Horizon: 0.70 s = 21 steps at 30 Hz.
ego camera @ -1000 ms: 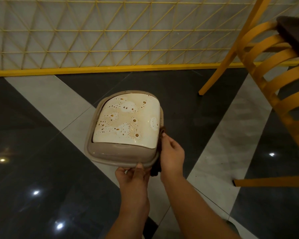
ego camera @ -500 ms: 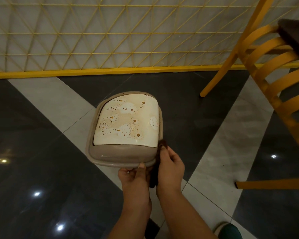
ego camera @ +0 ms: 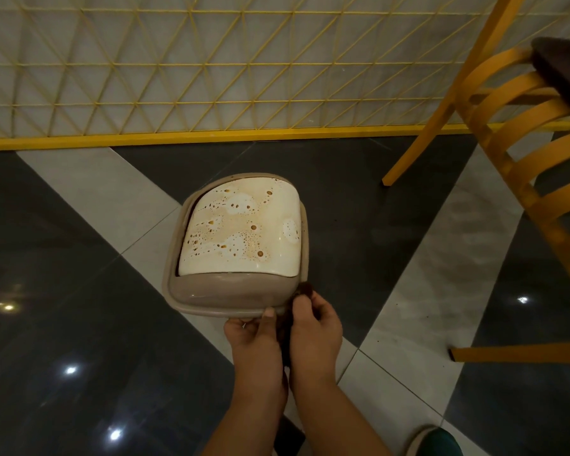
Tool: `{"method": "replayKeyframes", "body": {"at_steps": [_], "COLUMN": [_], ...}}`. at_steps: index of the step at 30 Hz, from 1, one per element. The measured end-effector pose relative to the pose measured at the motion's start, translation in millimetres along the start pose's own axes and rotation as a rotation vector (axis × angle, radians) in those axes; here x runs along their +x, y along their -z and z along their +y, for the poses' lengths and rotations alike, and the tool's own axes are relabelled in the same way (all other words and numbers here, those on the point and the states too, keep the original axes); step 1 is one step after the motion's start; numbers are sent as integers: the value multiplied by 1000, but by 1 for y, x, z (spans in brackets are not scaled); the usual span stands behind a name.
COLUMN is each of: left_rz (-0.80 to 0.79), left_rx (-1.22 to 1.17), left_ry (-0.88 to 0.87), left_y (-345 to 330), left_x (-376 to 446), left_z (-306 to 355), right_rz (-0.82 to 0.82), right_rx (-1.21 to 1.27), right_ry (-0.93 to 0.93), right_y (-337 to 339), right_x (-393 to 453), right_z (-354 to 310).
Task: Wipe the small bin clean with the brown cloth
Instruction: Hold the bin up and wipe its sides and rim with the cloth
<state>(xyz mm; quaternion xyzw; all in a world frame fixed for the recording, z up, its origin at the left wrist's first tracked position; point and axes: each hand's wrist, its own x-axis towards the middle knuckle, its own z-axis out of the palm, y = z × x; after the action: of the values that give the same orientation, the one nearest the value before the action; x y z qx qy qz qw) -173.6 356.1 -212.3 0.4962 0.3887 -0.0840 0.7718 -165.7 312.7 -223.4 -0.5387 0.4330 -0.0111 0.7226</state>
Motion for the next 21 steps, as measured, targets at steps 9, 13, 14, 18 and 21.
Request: {"method": "replayKeyframes", "body": {"at_steps": [9,13,14,18,21], "left_rz": [-43,-147,-189,-213,-60], "left_rx": [-122,-32,2,41,-36], "left_ry": [-61,-29,-12,9,-42], "left_y": [13,40,47,58,53], "left_x": [7,16,16,20,22], "left_z": [8,27,30,36,33], "right_rz": [-175,-207,-176,-108,-121], "right_rx": [-112,-174,-153,-101,-93], "right_ry": [-37,-69,-77,-115,-154], "right_y": [7,9,8,3,-2], "right_x": [14,-1,3,27,25], "right_z": [-22,-6,-10,-35,-31]}}
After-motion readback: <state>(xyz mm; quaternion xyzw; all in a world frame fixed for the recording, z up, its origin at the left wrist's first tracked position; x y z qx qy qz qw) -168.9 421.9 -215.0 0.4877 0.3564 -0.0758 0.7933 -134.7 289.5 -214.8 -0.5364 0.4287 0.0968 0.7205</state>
